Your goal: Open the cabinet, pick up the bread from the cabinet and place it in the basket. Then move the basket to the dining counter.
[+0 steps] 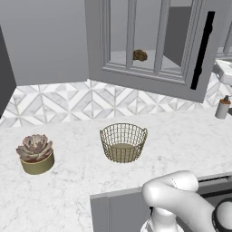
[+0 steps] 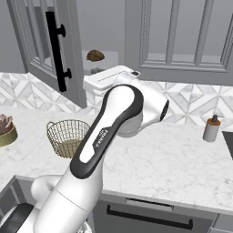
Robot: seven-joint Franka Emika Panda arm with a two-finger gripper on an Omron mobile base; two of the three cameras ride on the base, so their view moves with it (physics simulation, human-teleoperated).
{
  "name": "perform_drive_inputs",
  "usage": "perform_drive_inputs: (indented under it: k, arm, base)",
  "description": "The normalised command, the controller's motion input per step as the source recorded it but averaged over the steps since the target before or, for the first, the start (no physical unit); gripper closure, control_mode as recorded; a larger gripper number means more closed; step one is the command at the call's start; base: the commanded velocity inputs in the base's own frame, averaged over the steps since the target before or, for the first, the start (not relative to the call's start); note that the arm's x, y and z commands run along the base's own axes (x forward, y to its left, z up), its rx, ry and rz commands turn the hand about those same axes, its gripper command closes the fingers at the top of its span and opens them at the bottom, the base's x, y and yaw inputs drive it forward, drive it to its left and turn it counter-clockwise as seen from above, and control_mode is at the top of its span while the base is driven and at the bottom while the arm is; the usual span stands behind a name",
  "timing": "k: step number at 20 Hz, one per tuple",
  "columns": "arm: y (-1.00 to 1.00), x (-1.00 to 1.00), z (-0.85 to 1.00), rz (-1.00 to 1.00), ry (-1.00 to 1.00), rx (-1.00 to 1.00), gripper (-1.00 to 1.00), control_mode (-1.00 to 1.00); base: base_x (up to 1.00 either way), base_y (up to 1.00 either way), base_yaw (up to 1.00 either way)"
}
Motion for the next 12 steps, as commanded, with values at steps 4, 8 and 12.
perform_drive_inputs:
  k: [4, 8, 12]
  arm:
    - [0.39, 0.07, 0.00, 0.00, 0.00, 0.00, 1.00, -1.00]
    - [0.37, -0.16, 0.00, 0.08, 0.00, 0.00, 1.00, -1.00]
    - [0.47, -0.49, 0.00, 0.19, 0.00, -0.02, 1.00, -1.00]
  base:
    - [0.00, 0.00, 0.00]
    - [0.00, 0.00, 0.00]
    - [0.00, 0.00, 0.00]
